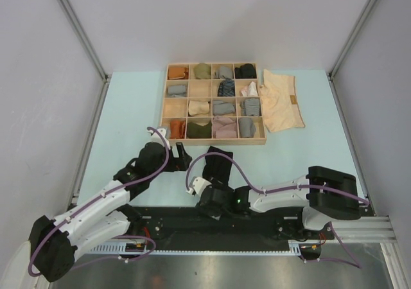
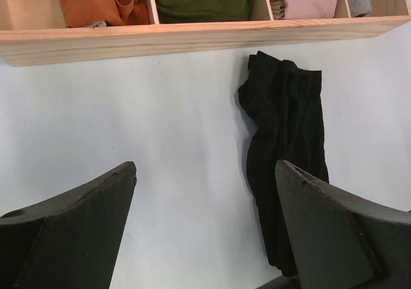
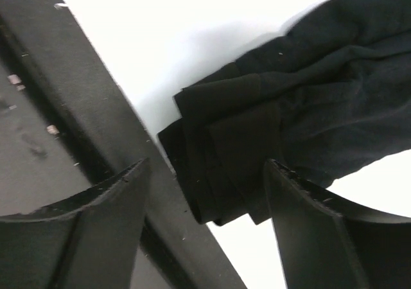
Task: Roll the underwear
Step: Roll the underwear to the center of the board.
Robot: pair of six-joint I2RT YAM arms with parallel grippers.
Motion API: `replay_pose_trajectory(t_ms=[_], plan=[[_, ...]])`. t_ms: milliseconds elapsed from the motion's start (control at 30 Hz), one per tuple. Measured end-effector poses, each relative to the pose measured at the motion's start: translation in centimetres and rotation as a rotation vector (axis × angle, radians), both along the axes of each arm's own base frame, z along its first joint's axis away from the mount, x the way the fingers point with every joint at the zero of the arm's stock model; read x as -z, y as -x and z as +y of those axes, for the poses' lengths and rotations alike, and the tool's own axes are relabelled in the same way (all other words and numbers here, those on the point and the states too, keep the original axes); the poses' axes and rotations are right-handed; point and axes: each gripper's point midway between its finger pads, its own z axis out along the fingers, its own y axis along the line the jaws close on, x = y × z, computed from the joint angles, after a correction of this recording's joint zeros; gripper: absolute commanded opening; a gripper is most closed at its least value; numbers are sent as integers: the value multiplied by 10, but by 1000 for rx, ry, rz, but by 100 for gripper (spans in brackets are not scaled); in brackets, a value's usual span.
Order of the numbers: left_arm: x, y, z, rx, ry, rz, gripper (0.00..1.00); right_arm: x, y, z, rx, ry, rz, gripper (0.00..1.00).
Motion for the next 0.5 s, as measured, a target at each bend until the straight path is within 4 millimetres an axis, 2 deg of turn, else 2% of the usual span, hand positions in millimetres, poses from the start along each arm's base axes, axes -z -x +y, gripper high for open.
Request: replay_pose_trajectory(t_ms=[67, 133, 300, 367, 500], plan=[[0, 0, 1, -2, -1, 2, 95, 3, -3, -2, 9, 12, -12, 52], [0, 1, 2, -1, -2, 3, 95, 3, -4, -2, 22, 11, -16, 42], [1, 2, 1, 7, 1, 10, 95, 0, -6, 1, 28, 4, -32, 27], [2, 3, 0, 14, 4, 14, 95, 0, -9, 1, 40, 3, -33, 17], [4, 5, -2, 33, 6, 19, 95, -1, -11, 1, 39, 4, -34, 6]])
